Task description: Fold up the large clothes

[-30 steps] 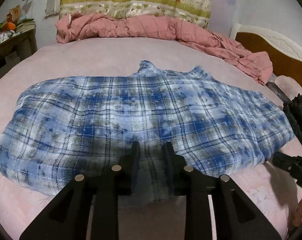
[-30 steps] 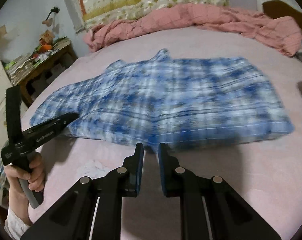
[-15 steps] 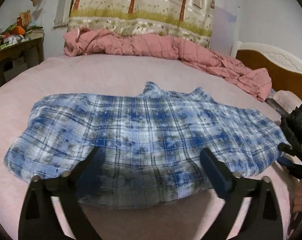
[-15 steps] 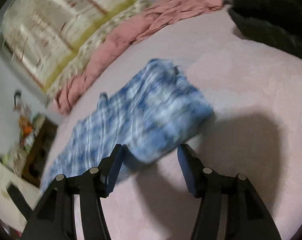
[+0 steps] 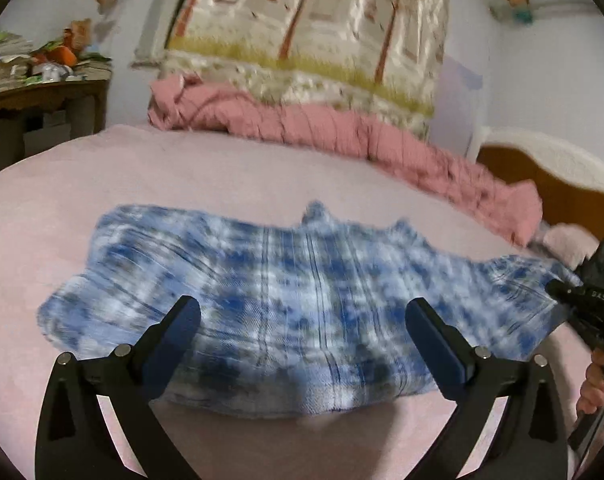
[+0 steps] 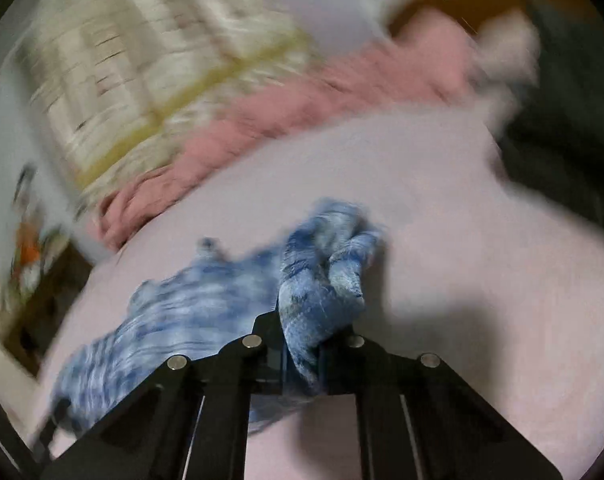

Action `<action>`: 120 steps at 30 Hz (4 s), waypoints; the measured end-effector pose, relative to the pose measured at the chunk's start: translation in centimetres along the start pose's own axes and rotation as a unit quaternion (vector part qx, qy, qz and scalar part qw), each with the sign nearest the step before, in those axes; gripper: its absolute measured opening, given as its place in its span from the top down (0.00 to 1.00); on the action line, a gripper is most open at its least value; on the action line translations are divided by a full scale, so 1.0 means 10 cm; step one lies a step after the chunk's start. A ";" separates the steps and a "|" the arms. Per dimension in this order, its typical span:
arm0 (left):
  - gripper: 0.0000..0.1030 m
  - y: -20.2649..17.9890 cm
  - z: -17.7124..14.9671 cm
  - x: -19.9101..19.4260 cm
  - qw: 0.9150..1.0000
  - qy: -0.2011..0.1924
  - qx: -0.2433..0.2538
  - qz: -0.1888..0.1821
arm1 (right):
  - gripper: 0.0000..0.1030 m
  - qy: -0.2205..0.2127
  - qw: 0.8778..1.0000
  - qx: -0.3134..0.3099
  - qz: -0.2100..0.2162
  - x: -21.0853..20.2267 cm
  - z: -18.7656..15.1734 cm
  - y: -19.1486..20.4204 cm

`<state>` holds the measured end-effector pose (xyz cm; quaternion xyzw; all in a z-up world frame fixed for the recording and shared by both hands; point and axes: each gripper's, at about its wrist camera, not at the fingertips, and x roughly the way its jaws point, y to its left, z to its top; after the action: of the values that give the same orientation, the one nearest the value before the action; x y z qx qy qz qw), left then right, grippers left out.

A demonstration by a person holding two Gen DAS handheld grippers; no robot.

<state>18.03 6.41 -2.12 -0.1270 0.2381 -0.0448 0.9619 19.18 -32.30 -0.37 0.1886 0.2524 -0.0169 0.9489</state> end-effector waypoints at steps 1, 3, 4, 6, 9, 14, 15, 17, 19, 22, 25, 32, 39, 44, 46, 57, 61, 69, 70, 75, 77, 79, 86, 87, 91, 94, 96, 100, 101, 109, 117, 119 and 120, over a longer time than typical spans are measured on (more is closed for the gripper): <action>0.01 0.04 0.01 -0.02 1.000 -0.006 -0.009 0.007 | 0.89 0.003 0.999 -0.041 0.032 -0.04 0.03 0.25; 0.01 0.10 0.01 -0.03 1.000 -0.010 -0.025 0.013 | 0.89 0.034 0.992 -0.077 0.096 -0.01 0.00 0.60; 0.01 0.14 0.01 -0.03 0.999 -0.007 -0.032 0.008 | 0.89 0.053 0.987 -0.093 0.116 0.05 -0.07 0.78; 0.01 0.16 0.01 -0.01 0.999 -0.004 -0.039 0.007 | 0.89 0.092 0.978 -0.134 0.128 0.24 -0.26 1.06; 0.01 0.17 0.02 -0.01 0.999 -0.004 -0.035 0.006 | 0.89 0.174 0.962 -0.167 0.128 0.65 -0.67 1.30; 0.01 0.13 0.02 0.06 1.000 0.006 -0.029 0.008 | 0.69 0.135 0.952 -0.204 0.185 0.36 -0.66 1.46; 0.01 0.12 0.02 0.06 1.000 0.006 -0.029 0.007 | 0.69 0.142 0.949 -0.203 0.194 0.33 -0.65 1.46; 0.01 0.12 0.02 0.06 1.000 0.005 -0.029 0.008 | 0.69 0.150 0.949 -0.196 0.196 0.30 -0.65 1.42; 0.01 0.11 0.03 0.07 1.000 0.003 -0.030 0.007 | 0.69 0.149 0.953 -0.175 0.196 0.27 -0.62 1.28; 0.01 0.10 0.02 0.08 1.000 0.004 -0.029 0.001 | 0.69 0.122 0.964 -0.142 0.187 0.09 -0.58 1.05; 0.01 0.10 0.01 0.10 1.000 0.011 -0.026 0.000 | 0.59 0.073 0.979 -0.150 0.120 -0.06 -0.50 0.93; 0.01 0.08 0.00 0.10 1.000 0.010 -0.025 -0.001 | 0.49 0.093 0.981 -0.166 0.031 0.20 -0.45 0.78; 0.01 0.11 0.00 0.11 0.999 0.017 -0.032 0.000 | 0.47 0.162 0.972 -0.155 0.066 0.34 -0.65 0.64; 0.01 0.12 0.00 0.10 0.999 0.018 -0.033 0.005 | 0.47 0.139 0.974 -0.175 0.047 0.24 -0.65 0.72; 0.01 0.15 0.00 0.10 0.999 0.017 -0.040 0.008 | 0.47 0.121 0.975 -0.181 0.036 0.20 -0.61 0.84; 0.01 0.18 -0.01 0.10 0.999 0.019 -0.049 0.007 | 0.14 0.128 0.960 -0.249 0.009 0.38 -0.81 1.32; 0.01 0.23 -0.01 0.02 0.998 0.000 -0.061 0.020 | 0.14 0.126 0.959 -0.252 0.017 0.28 -0.81 1.28; 0.01 0.67 -0.11 -0.27 0.982 -0.053 -0.172 0.057 | 0.14 0.065 0.971 -0.227 0.019 -0.06 -0.70 0.91; 0.01 0.67 -0.10 -0.26 0.983 -0.043 -0.172 0.051 | 0.14 0.052 0.970 -0.236 0.007 -0.10 -0.66 0.87; 0.01 0.73 0.01 -0.26 0.990 0.005 -0.140 0.025 | 0.14 0.015 0.959 -0.278 -0.043 -0.15 -0.53 0.61; 0.01 0.78 0.06 -0.28 0.992 0.022 -0.120 0.004 | 0.14 0.023 0.967 -0.252 -0.019 -0.12 -0.51 0.46; 0.01 0.86 0.10 -0.31 0.992 0.031 -0.115 0.037 | 0.14 0.052 0.972 -0.230 -0.012 0.00 -0.52 0.34; 0.01 1.29 0.12 0.05 0.977 0.153 -0.141 0.045 | 0.14 0.047 0.962 -0.266 -0.029 0.03 -0.60 0.45; 0.01 1.35 0.07 0.13 0.973 0.164 -0.161 0.007 | 0.14 0.045 0.961 -0.271 -0.034 0.02 -0.62 0.48; 0.02 1.27 0.04 0.14 0.979 0.151 -0.139 -0.020 | 0.14 0.042 0.957 -0.283 -0.046 0.03 -0.65 0.52; 0.33 1.07 0.05 0.16 0.984 0.156 -0.088 0.000 | 0.14 0.036 0.957 -0.285 -0.048 0.01 -0.66 0.54; 0.72 0.96 0.07 0.19 0.985 0.162 -0.063 0.004 | 0.13 0.037 0.957 -0.284 -0.047 0.00 -0.66 0.52; 0.83 0.67 0.25 0.04 0.994 0.109 -0.025 0.015 | 0.13 0.035 0.958 -0.281 -0.048 -0.02 -0.66 0.53; 0.84 0.57 0.32 -0.01 0.996 0.088 -0.017 0.011 | 0.13 0.036 0.958 -0.280 -0.047 -0.03 -0.66 0.53; 0.84 -0.69 0.82 -0.23 0.989 0.014 0.062 -0.131 | 0.11 0.042 0.964 -0.259 -0.047 -0.02 -0.64 0.50; 0.81 -1.62 0.29 0.51 0.952 0.154 0.099 -0.245 | 0.11 0.026 0.978 -0.197 -0.063 -0.09 -0.55 0.32; 0.80 -1.56 0.03 0.74 0.950 0.198 0.087 -0.226 | 0.11 0.020 0.983 -0.167 -0.070 -0.12 -0.51 0.22; 0.80 -1.52 -0.04 0.75 0.949 0.196 0.085 -0.230 | 0.11 0.019 0.985 -0.155 -0.068 -0.14 -0.50 0.18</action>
<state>24.11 -9.40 -1.82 -0.0848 0.3814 -0.3092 0.8670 15.84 -28.91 -3.13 0.0225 0.2824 -0.0382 0.9583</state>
